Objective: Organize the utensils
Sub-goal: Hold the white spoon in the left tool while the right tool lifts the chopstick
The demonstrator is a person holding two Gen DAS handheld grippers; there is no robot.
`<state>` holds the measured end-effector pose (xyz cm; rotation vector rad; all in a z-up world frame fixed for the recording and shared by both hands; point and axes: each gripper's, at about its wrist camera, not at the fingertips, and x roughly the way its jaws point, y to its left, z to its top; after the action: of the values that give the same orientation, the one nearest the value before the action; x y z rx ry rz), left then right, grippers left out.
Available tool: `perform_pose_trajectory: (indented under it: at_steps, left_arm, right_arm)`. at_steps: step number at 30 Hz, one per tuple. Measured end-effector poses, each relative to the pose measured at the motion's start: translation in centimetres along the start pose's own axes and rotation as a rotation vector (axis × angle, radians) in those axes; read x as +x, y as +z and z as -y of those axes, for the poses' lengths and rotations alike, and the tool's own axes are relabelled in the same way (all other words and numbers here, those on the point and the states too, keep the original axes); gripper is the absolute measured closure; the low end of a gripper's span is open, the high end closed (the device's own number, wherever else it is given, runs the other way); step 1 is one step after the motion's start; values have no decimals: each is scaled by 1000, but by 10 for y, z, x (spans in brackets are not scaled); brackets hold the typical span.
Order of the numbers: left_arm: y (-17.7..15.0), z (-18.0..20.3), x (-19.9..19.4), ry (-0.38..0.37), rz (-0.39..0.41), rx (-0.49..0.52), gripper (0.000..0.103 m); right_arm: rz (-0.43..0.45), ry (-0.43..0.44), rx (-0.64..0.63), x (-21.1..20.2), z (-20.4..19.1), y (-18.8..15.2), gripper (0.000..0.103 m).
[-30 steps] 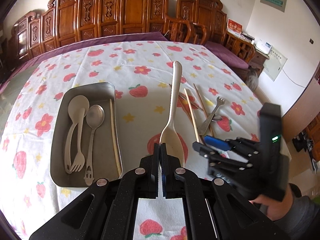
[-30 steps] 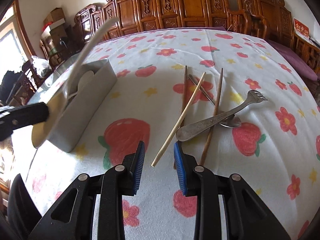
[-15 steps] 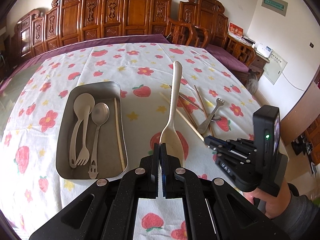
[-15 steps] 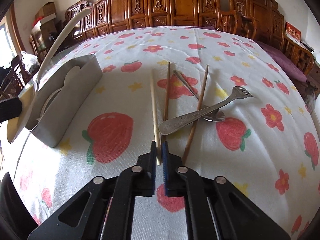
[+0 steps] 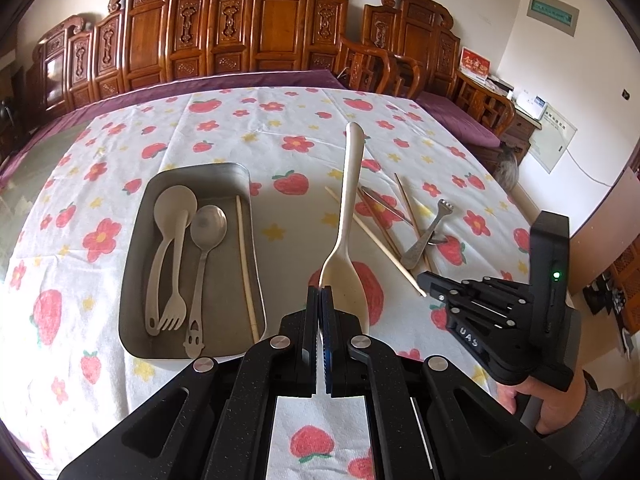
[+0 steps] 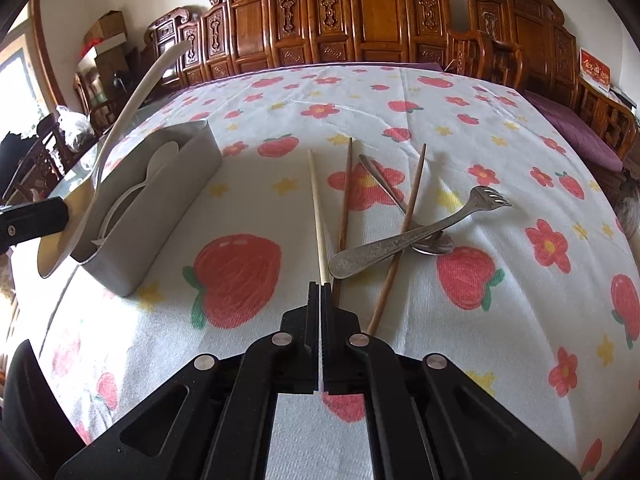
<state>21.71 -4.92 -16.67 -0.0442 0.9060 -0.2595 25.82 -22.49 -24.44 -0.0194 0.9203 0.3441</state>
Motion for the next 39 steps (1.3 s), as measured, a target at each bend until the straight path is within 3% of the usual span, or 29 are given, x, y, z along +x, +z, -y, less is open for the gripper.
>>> perform_pose_trajectory:
  at_steps: [4, 13, 19, 27, 39]
  left_arm:
    - [-1, 2, 1, -5, 0, 0, 102]
    - [-1, 3, 0, -8, 3, 0, 102]
    - [-1, 2, 0, -7, 3, -1, 102]
    - [-1, 1, -1, -8, 4, 0, 102]
    - [-2, -2, 1, -5, -2, -2, 102]
  right_arm:
    - [-20, -5, -18, 8, 0, 0, 88]
    - [-37, -63, -104, 16, -10, -3, 85]
    - [-31, -28, -100, 11, -14, -4, 85]
    - [40, 23, -104, 5, -18, 7, 85]
    - [-40, -19, -147, 32, -21, 16, 86]
